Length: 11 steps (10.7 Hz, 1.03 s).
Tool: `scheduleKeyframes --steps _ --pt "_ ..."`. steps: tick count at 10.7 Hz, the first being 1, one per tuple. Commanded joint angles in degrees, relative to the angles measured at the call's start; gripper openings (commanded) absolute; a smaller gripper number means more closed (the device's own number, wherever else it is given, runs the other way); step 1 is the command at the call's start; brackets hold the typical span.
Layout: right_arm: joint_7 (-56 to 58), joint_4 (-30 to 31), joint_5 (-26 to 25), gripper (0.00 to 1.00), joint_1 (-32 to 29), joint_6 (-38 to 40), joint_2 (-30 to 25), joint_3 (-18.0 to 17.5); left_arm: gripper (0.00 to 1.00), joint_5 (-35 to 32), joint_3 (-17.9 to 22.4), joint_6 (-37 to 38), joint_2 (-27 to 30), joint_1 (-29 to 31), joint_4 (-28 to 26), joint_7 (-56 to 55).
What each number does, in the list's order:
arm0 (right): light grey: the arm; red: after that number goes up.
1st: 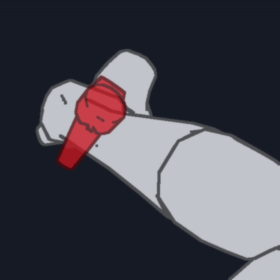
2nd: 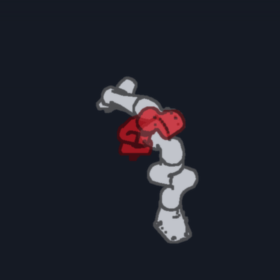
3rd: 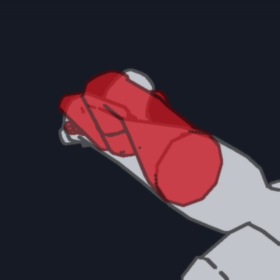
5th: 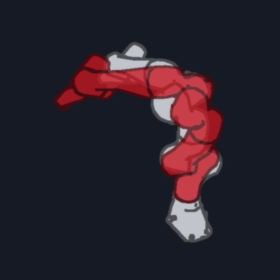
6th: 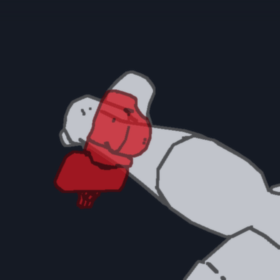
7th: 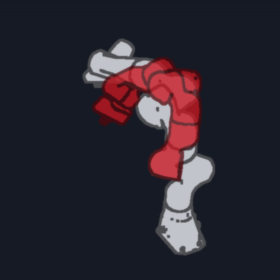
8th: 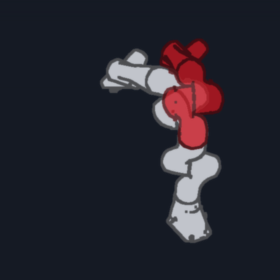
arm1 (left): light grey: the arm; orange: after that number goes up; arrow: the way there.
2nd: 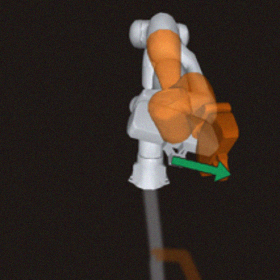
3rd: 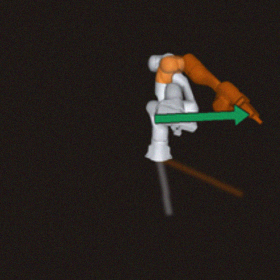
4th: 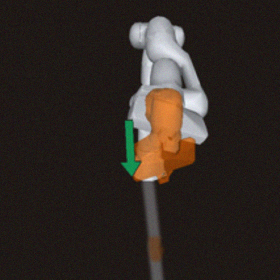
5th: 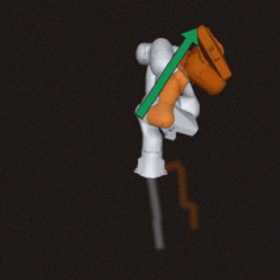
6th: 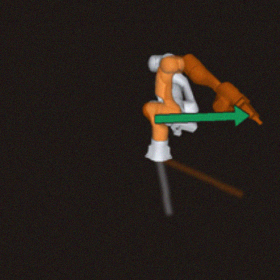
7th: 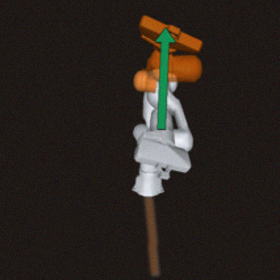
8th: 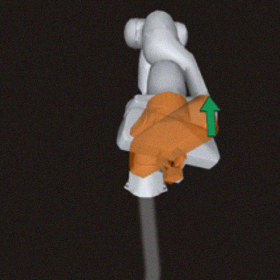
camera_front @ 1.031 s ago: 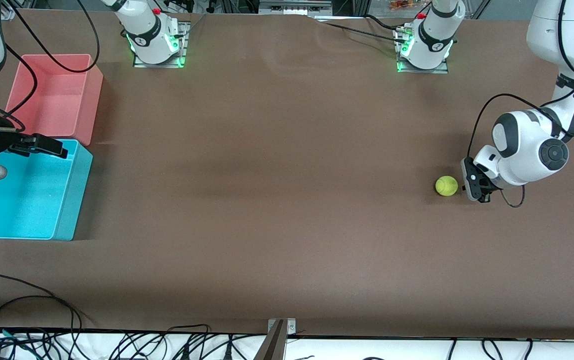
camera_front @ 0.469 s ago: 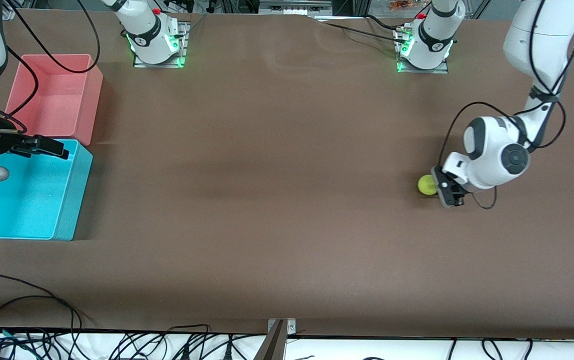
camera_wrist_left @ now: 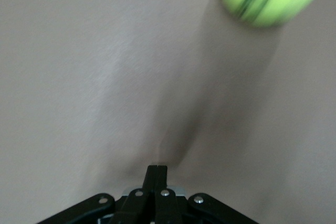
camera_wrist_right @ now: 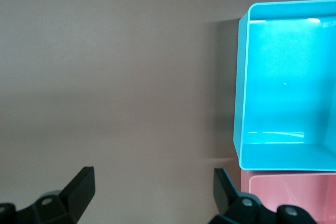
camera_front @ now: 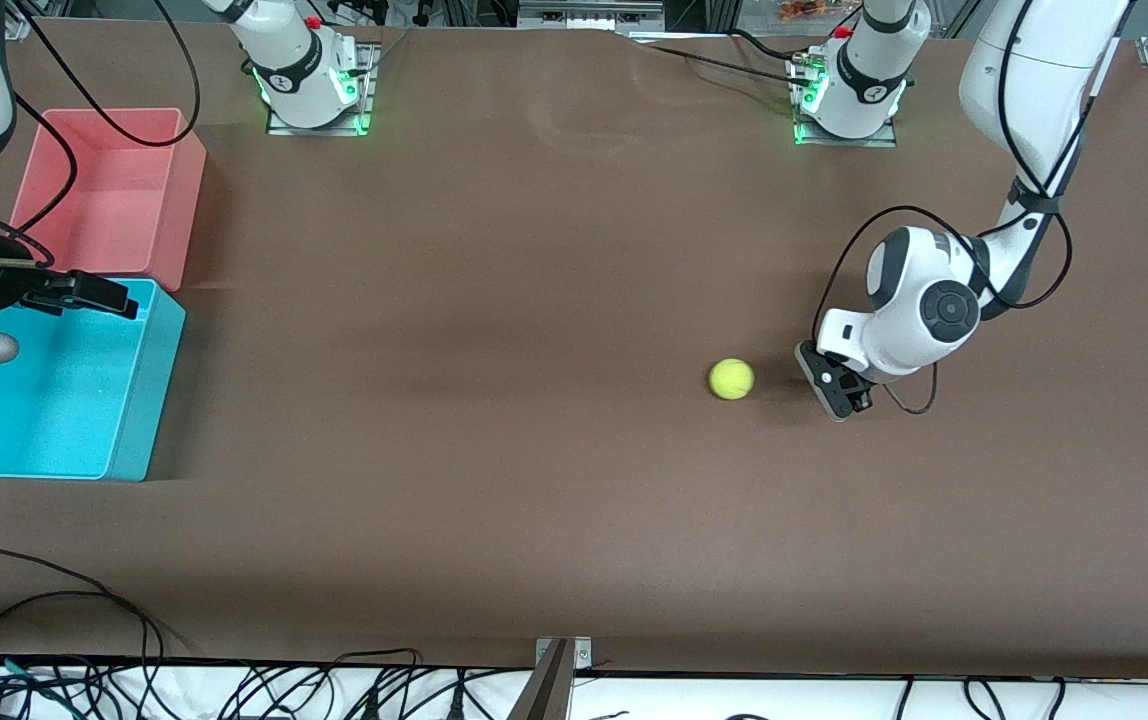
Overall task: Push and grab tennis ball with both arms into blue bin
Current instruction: 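Push the tennis ball with the left gripper toward the blue bin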
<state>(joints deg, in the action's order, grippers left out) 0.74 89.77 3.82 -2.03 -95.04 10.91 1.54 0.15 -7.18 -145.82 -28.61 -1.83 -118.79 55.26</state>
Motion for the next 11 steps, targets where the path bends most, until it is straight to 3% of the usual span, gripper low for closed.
scheduleKeyframes --steps 1,2,5,6,7,11 --pt "0.2 -1.5 0.8 1.0 -0.3 0.5 1.1 -0.1 0.0 -1.5 0.1 1.6 2.1 1.7 0.4 -0.9" --pt "0.3 -1.5 0.8 1.0 -0.3 0.5 1.1 -0.1 0.0 -1.5 0.1 3.2 4.2 1.9 0.3 -1.0" --pt "0.2 -1.5 0.8 1.0 0.1 0.3 1.7 -0.3 0.33 -1.5 0.6 9.1 11.0 3.1 -0.7 -1.1" --pt "0.6 -1.5 0.8 1.0 0.1 0.3 1.7 -0.2 0.91 -1.5 0.8 12.4 13.5 3.1 -0.7 -0.9" --pt "0.5 -1.5 0.8 1.0 0.1 0.3 1.8 -0.3 1.0 -1.5 1.6 14.3 15.9 3.1 -1.4 -0.7" --pt "4.9 -1.5 1.0 1.0 0.2 -0.3 3.0 -0.4 1.0 -1.5 1.7 14.2 25.2 5.3 -7.2 -2.1"
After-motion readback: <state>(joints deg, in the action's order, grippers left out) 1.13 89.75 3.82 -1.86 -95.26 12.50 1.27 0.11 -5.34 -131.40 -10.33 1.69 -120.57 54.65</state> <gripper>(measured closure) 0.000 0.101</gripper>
